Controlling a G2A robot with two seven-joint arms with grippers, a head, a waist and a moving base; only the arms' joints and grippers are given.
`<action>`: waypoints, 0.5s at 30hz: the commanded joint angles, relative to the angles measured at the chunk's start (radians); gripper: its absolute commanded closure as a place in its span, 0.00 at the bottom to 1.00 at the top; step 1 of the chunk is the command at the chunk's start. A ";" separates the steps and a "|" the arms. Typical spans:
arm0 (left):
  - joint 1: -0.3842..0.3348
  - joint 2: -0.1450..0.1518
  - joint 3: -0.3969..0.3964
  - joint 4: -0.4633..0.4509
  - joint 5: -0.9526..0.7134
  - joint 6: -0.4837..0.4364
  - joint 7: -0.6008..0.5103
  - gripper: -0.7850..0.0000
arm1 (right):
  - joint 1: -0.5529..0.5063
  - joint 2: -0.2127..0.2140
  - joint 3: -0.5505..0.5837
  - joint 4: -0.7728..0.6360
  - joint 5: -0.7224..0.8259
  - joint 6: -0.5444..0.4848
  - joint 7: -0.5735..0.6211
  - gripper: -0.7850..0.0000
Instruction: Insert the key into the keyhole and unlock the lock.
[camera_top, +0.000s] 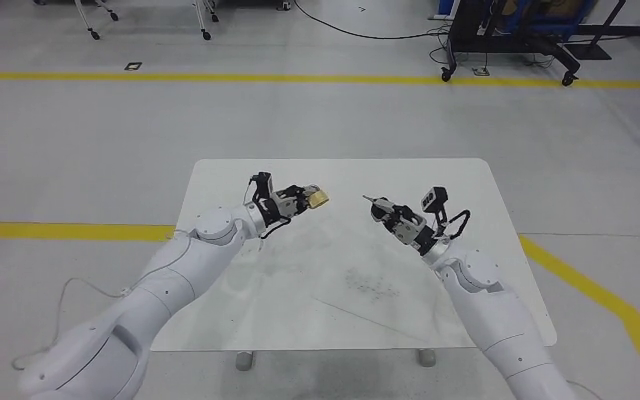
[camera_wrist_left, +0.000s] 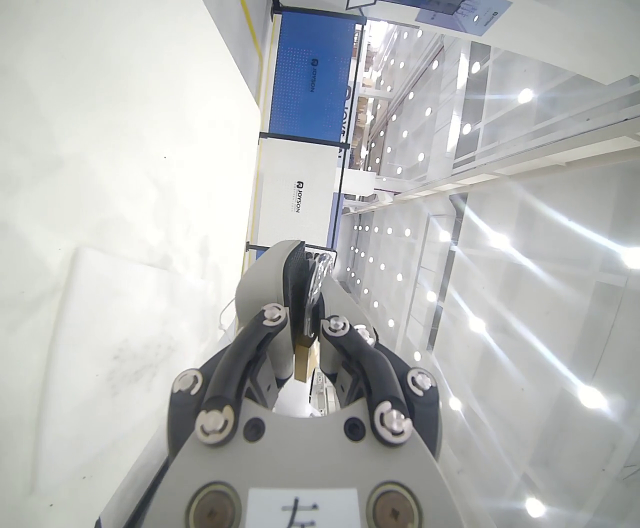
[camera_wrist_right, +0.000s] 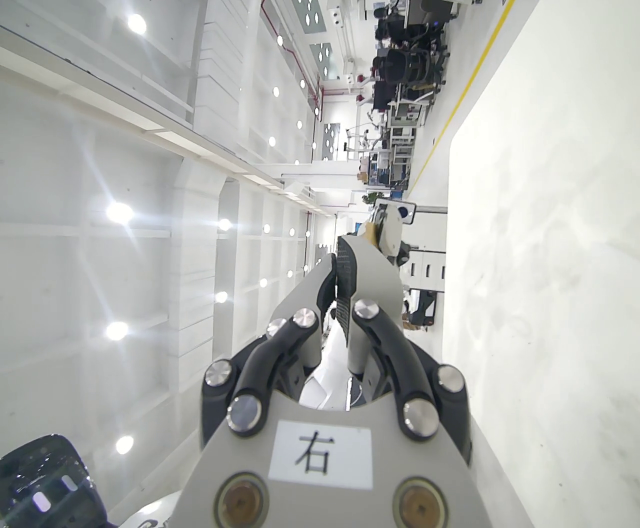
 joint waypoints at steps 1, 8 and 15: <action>0.025 0.002 -0.021 -0.033 0.008 -0.023 0.044 1.00 | 0.003 -0.003 -0.036 -0.033 -0.113 0.048 -0.056 1.00; 0.058 -0.007 -0.053 -0.076 0.089 -0.060 0.108 1.00 | -0.046 -0.015 -0.089 -0.184 -0.261 0.113 -0.302 1.00; 0.072 -0.014 -0.088 -0.083 0.082 -0.122 0.125 1.00 | -0.096 -0.008 -0.067 -0.278 -0.346 0.148 -0.366 1.00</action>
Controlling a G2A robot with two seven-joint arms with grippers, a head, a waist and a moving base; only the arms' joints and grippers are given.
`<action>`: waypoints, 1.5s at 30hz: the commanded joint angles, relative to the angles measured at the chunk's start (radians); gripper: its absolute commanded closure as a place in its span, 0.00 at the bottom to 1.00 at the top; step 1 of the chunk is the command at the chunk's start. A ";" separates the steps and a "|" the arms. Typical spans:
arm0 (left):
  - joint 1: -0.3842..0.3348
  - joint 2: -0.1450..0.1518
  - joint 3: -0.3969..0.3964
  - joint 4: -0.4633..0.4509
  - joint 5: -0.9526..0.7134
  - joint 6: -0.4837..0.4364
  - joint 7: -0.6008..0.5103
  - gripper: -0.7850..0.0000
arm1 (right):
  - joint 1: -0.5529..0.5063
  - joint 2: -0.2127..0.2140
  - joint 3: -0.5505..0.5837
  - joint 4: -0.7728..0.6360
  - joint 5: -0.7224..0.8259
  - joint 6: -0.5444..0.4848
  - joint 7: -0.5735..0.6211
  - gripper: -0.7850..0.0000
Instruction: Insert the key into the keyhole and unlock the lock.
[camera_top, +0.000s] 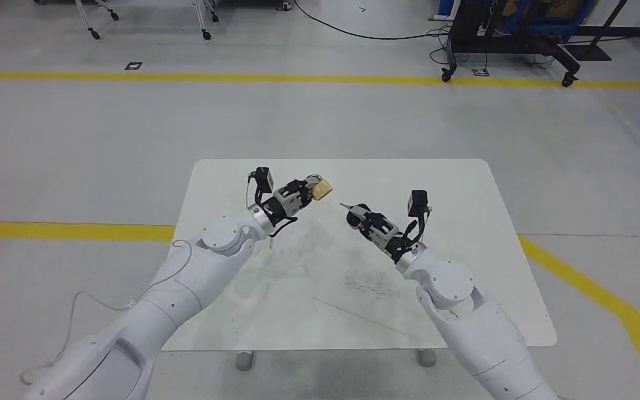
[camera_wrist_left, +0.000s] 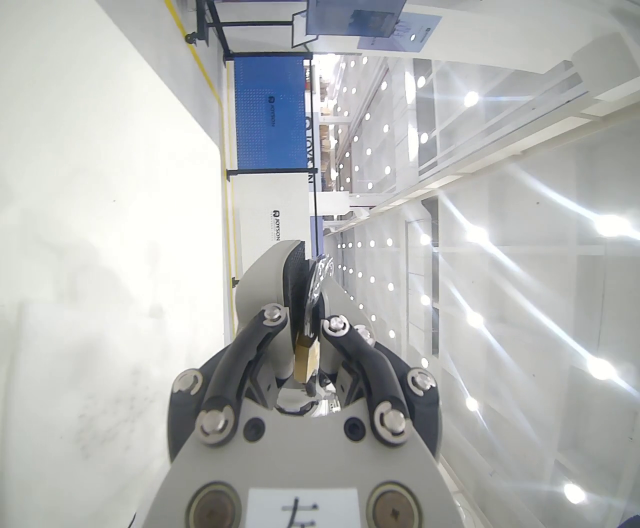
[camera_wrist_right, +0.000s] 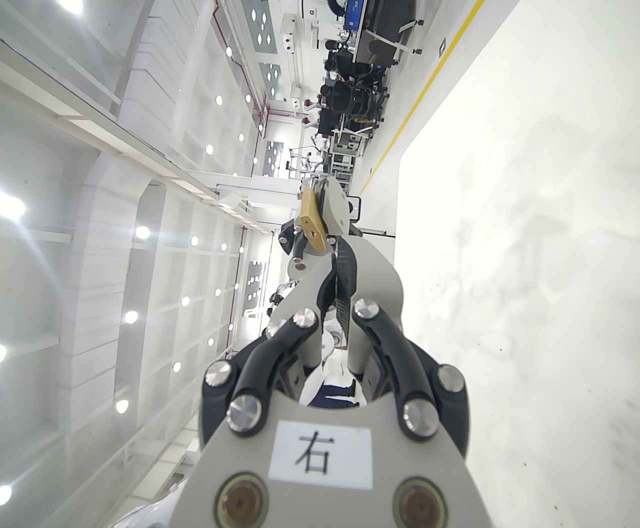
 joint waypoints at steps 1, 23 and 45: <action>0.000 0.000 0.001 0.000 0.001 0.002 0.000 1.00 | 0.000 0.000 0.000 0.001 0.001 -0.001 0.002 1.00; 0.107 -0.008 -0.121 -0.075 -0.070 0.074 -0.035 1.00 | -0.104 -0.008 -0.070 -0.104 -0.492 -0.242 -0.269 1.00; 0.181 0.000 -0.210 -0.166 -0.043 0.145 -0.101 1.00 | -0.120 -0.011 -0.066 -0.111 -0.699 -0.162 -0.335 1.00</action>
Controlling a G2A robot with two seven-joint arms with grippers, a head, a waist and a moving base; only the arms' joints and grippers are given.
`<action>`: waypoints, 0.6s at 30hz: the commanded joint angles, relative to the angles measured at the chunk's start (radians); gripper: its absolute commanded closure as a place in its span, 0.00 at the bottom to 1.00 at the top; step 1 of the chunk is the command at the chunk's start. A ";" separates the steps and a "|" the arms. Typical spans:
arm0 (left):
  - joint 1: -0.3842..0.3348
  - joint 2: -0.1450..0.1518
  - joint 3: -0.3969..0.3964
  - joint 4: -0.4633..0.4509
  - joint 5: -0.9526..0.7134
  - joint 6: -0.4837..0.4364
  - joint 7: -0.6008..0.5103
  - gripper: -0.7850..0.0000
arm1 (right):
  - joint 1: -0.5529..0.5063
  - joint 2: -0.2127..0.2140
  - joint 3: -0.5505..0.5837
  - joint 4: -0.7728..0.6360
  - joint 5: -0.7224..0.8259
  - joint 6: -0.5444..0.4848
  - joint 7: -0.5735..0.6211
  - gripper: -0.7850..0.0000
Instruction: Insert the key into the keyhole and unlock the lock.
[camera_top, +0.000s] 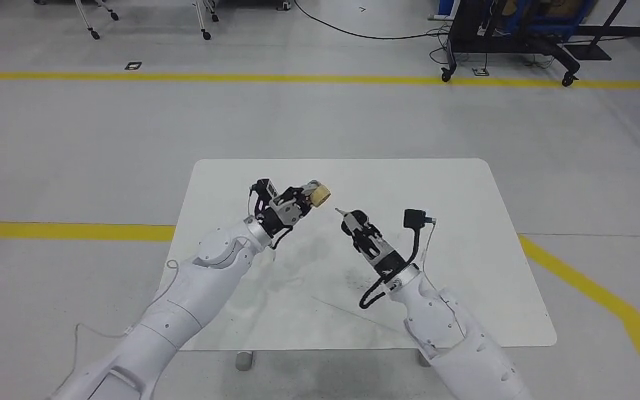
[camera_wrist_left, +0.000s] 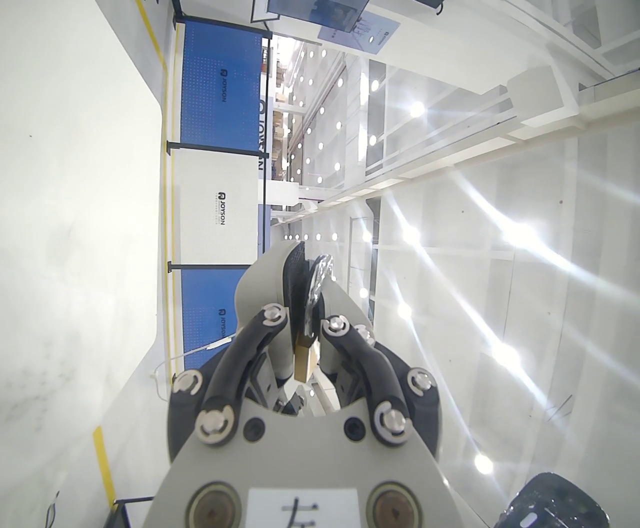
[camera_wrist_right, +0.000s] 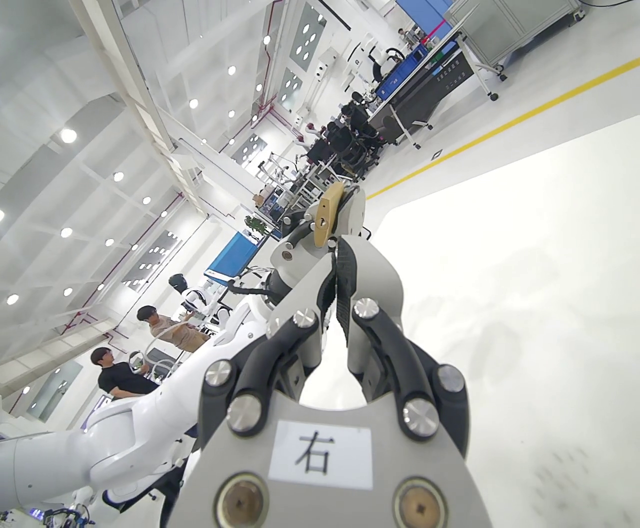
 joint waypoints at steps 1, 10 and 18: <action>0.004 0.000 -0.003 -0.014 0.001 0.069 -0.004 1.00 | 0.002 0.000 0.001 0.010 -0.024 -0.049 0.006 1.00; -0.001 0.005 -0.028 -0.031 0.052 0.265 -0.055 1.00 | 0.009 0.056 0.155 -0.061 -0.519 -0.440 0.100 1.00; -0.013 -0.007 -0.025 -0.012 0.063 0.298 -0.072 1.00 | 0.044 0.071 0.202 -0.018 -0.792 -0.493 0.009 1.00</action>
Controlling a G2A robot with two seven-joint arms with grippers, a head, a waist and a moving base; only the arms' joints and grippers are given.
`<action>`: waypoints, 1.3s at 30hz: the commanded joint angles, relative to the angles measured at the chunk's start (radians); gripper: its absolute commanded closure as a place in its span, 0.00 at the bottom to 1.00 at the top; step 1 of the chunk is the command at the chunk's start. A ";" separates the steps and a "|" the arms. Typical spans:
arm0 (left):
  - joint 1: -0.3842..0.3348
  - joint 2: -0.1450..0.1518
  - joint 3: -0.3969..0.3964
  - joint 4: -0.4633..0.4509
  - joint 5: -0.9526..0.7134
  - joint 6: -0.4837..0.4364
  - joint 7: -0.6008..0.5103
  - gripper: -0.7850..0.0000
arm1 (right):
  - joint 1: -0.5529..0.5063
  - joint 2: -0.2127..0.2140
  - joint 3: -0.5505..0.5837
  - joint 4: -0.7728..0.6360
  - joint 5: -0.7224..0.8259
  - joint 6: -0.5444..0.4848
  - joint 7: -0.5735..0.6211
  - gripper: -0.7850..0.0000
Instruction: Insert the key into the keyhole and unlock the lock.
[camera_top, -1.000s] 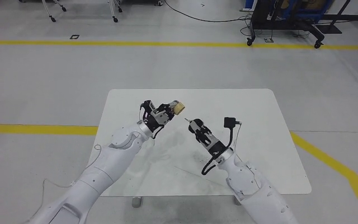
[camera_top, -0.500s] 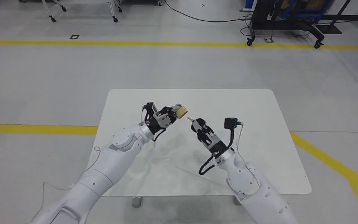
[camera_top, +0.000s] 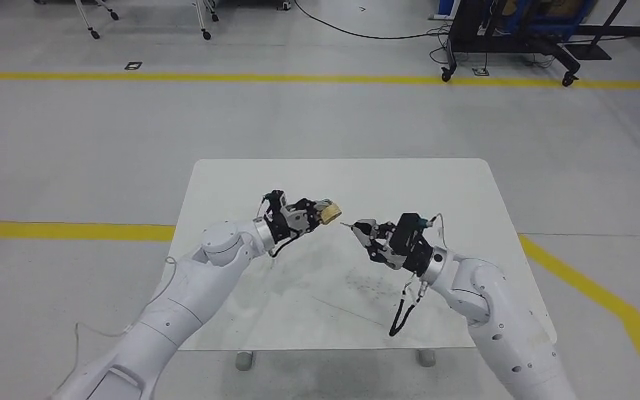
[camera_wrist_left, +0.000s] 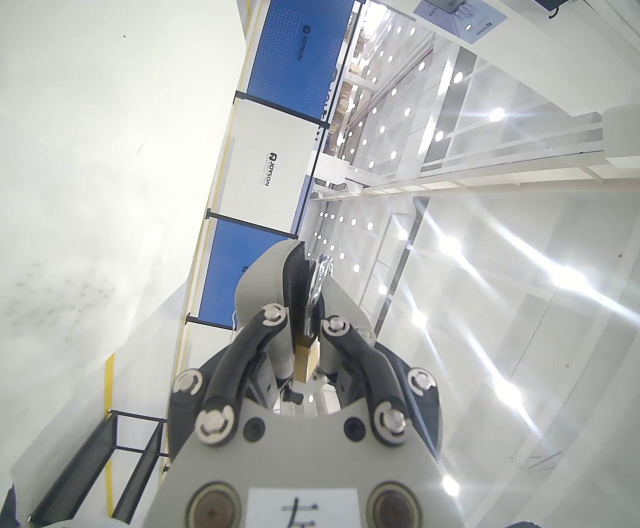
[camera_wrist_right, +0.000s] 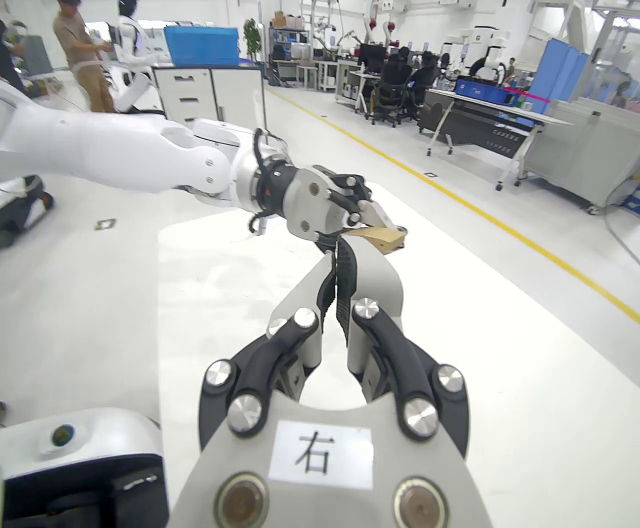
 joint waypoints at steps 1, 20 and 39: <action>0.000 0.000 0.000 0.000 -0.001 0.000 0.000 1.00 | -0.001 0.000 -0.002 0.000 0.008 -0.002 -0.004 1.00; 0.009 -0.017 -0.016 -0.036 -0.070 0.299 0.109 1.00 | -0.013 0.044 0.037 -0.166 -0.507 -0.163 -0.086 1.00; 0.003 -0.054 0.008 -0.005 -0.066 0.359 0.123 1.00 | 0.059 0.107 -0.086 -0.238 -1.161 -0.134 -0.248 1.00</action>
